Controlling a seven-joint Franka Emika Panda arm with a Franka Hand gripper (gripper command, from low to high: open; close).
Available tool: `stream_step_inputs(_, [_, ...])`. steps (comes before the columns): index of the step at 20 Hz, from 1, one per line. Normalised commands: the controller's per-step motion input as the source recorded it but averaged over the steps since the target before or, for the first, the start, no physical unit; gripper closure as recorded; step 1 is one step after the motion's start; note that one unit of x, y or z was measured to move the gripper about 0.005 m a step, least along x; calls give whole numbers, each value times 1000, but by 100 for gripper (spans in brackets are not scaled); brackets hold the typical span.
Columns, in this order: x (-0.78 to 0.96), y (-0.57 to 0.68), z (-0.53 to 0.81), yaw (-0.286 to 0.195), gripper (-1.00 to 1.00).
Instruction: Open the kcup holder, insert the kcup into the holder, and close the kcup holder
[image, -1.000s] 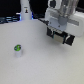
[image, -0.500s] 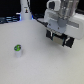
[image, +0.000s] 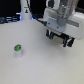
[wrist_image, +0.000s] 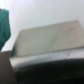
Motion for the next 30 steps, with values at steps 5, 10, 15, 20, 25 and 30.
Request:
stream_step_inputs(5, [30, -562, 329, -208, -100])
stream_step_inputs(10, [-53, -568, 223, -228, -100])
stream_step_inputs(15, [-260, -418, 118, -259, -100])
stream_step_inputs(20, [-299, -415, 22, -266, -100])
stream_step_inputs(25, [-283, -475, -9, -256, -100])
stream_step_inputs(30, [-311, -530, -27, -239, -100])
